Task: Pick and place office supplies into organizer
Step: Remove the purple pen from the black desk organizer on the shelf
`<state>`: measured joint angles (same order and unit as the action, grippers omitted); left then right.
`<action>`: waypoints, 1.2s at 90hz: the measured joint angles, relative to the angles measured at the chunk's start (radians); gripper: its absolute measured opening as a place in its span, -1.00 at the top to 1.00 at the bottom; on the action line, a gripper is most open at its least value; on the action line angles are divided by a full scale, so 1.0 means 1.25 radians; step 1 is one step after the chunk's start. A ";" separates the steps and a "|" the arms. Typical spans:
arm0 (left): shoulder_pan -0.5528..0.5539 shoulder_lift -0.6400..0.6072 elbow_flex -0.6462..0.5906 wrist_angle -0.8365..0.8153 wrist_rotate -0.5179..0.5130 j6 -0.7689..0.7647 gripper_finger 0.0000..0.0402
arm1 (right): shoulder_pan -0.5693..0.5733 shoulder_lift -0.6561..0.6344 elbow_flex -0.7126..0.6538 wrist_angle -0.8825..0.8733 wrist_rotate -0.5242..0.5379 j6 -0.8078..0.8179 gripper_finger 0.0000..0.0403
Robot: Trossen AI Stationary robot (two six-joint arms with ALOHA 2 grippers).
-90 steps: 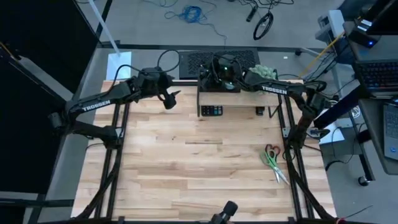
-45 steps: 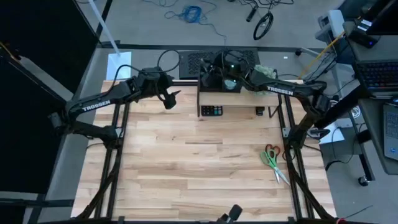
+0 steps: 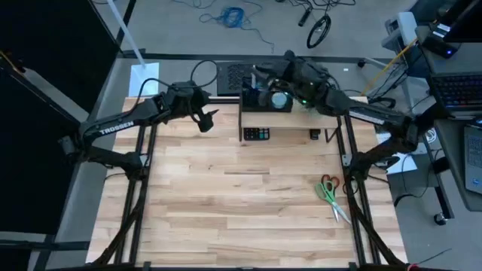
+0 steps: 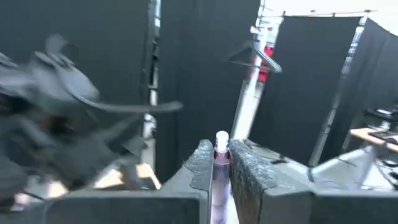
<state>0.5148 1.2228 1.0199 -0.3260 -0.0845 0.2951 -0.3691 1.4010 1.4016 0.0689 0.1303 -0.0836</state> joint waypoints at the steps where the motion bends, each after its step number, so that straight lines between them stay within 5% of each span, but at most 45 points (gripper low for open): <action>1: 0.000 0.000 0.000 0.000 0.000 0.000 -0.54 | 0.005 -0.006 0.000 -0.012 0.000 0.011 0.92; 35: 0.000 0.000 0.000 0.003 0.000 0.000 -0.54 | 0.166 -0.099 -0.007 -0.837 0.017 0.520 0.92; 46: 0.000 0.000 0.000 0.005 0.000 0.000 -0.54 | 0.245 -0.093 -0.078 -0.972 0.069 0.708 0.92; 59: 0.000 0.000 0.000 0.004 0.000 -0.001 -0.54 | 0.320 -0.092 -0.248 -0.920 0.083 0.911 0.92; 80: 0.000 0.000 0.000 0.007 0.000 -0.001 -0.54 | 0.397 -0.091 -0.517 -0.614 0.043 1.163 0.92; 108: 0.000 0.000 0.000 0.006 0.000 -0.001 -0.54 | 0.455 -0.091 -0.617 -0.541 0.098 1.315 0.92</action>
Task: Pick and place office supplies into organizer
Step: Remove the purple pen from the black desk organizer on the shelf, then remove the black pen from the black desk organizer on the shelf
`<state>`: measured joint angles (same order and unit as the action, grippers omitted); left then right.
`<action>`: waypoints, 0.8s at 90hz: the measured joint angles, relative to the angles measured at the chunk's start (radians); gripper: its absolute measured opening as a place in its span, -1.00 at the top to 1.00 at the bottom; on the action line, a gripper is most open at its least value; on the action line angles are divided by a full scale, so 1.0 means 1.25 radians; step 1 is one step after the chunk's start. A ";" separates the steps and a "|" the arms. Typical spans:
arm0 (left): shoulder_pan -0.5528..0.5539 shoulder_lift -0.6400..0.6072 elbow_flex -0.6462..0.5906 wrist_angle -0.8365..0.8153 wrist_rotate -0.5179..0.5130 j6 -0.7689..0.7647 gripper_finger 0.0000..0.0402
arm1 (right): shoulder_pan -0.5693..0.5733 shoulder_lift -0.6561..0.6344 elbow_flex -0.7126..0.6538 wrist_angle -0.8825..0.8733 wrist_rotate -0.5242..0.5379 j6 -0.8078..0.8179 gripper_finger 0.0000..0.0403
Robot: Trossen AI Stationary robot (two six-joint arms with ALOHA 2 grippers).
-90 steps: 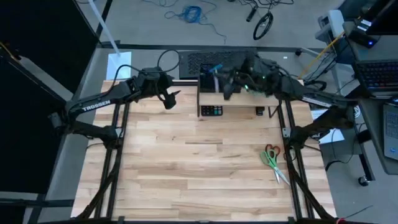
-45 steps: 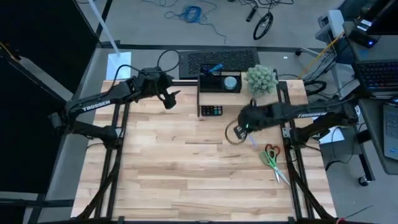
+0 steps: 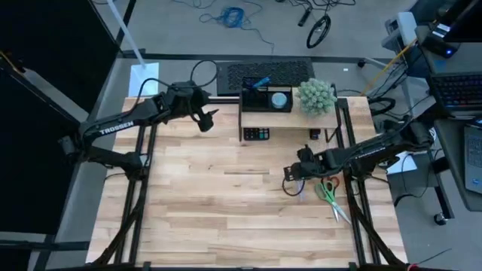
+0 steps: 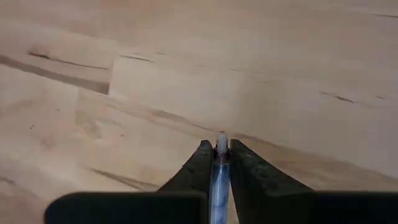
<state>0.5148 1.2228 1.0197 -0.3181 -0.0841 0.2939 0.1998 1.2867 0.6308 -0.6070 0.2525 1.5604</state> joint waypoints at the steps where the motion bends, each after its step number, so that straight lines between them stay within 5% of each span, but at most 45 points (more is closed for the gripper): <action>1: 0.000 0.000 0.000 0.000 0.000 0.000 -0.54 | 0.001 0.000 -0.001 0.000 0.002 0.003 0.92; 17: 0.000 0.000 0.000 0.000 0.000 0.000 -0.54 | 0.010 0.000 -0.022 0.001 0.000 0.057 0.78; 45: 0.000 0.000 0.000 -0.001 0.000 0.000 -0.54 | 0.010 0.000 -0.028 -0.004 -0.013 0.018 0.25; 72: 0.000 0.000 0.000 0.006 0.000 0.000 -0.54 | -0.031 -0.053 0.098 0.079 0.026 -0.289 0.06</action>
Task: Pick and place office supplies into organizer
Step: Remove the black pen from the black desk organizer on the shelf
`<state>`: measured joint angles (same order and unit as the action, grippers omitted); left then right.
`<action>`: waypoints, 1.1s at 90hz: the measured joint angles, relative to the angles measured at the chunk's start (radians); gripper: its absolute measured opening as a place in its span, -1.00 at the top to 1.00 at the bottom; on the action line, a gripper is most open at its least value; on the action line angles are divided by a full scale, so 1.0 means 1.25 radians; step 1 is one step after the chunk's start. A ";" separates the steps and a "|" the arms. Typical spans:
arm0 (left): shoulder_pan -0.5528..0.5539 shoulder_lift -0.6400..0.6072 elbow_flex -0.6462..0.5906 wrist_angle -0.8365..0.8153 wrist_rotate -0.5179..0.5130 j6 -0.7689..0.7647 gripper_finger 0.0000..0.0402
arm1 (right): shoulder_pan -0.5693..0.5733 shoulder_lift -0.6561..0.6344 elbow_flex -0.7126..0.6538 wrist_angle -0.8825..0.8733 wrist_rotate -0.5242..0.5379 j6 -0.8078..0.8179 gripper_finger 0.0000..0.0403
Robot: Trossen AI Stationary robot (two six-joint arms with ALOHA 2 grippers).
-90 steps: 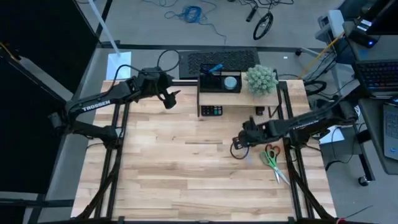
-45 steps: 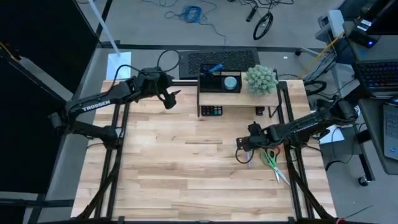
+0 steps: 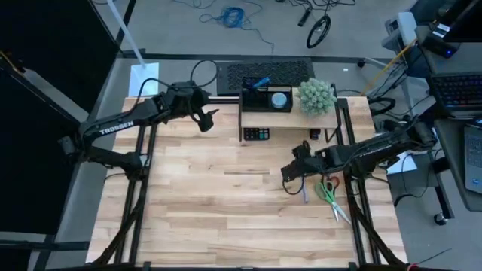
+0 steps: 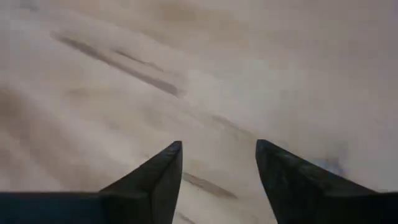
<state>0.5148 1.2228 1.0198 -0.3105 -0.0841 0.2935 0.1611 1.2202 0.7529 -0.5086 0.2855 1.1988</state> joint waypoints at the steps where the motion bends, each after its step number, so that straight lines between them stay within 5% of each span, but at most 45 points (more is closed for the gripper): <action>1: 0.000 0.000 0.000 0.000 0.000 0.000 -0.54 | -0.003 0.000 0.006 0.009 0.005 -0.021 0.06; 30: 0.000 0.000 0.000 0.002 0.000 0.000 -0.54 | -0.143 0.006 0.158 0.418 0.071 -0.775 0.06; 46: 0.000 0.000 0.000 0.001 0.000 0.000 -0.54 | -0.270 0.088 0.280 0.490 0.061 -1.022 0.10; 75: 0.000 0.000 0.000 -0.025 0.000 0.000 -0.54 | -0.432 0.337 0.491 0.483 -0.019 -1.104 0.20; 99: 0.000 0.000 0.000 -0.026 0.000 0.001 -0.54 | -0.481 0.419 0.518 0.476 -0.021 -1.116 0.21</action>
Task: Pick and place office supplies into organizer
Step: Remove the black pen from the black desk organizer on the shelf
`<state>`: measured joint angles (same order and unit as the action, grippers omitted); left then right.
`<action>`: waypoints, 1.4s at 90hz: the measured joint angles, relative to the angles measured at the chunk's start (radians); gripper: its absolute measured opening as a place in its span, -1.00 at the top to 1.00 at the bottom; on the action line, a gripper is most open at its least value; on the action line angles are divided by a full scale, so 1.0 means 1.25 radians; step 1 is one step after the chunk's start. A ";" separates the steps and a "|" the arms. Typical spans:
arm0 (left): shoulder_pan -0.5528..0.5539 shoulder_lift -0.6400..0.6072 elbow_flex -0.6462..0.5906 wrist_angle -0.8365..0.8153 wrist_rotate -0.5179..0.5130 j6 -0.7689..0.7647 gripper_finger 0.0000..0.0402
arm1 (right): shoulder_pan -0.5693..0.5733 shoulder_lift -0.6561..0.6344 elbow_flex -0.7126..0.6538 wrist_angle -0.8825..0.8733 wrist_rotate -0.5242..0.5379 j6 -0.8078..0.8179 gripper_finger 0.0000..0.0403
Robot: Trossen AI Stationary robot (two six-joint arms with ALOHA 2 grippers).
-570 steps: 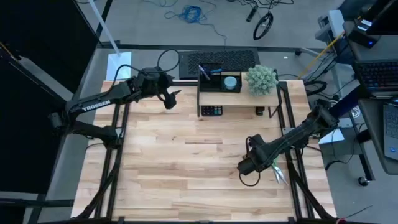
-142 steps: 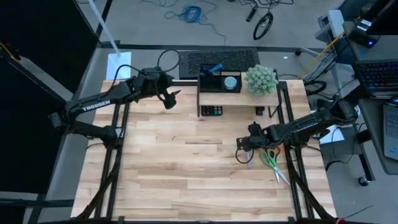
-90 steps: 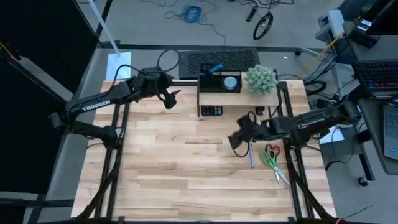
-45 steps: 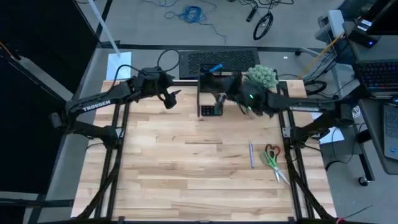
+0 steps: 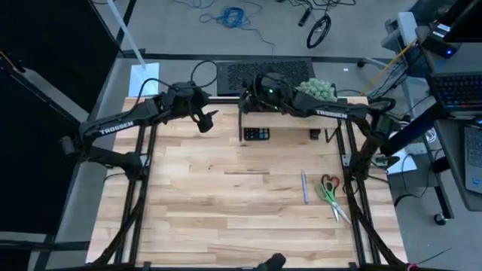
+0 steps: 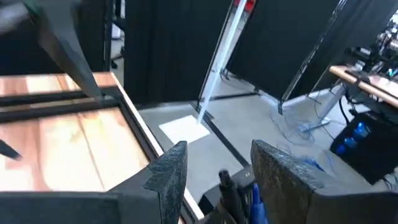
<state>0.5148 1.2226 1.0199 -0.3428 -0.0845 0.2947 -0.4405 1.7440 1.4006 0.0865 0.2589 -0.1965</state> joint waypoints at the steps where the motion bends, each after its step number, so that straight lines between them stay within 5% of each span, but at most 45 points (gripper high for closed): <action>1: 0.000 0.000 0.000 0.000 0.000 0.000 -0.54 | -0.001 0.002 0.000 0.000 0.000 0.001 0.21; 52: 0.000 0.000 0.000 0.001 0.000 0.006 -0.54 | -0.011 0.010 0.000 -0.017 0.002 -0.028 0.24; 83: 0.000 0.000 0.000 0.002 0.000 0.006 -0.54 | -0.014 0.010 0.000 -0.027 0.000 -0.047 0.93; 126: 0.000 0.000 0.000 0.002 0.000 0.006 -0.54 | -0.013 -0.014 0.000 0.053 -0.001 -0.068 0.95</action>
<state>0.5148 1.2224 1.0199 -0.3401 -0.0845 0.3019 -0.4564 1.7268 1.4002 0.1529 0.2578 -0.2814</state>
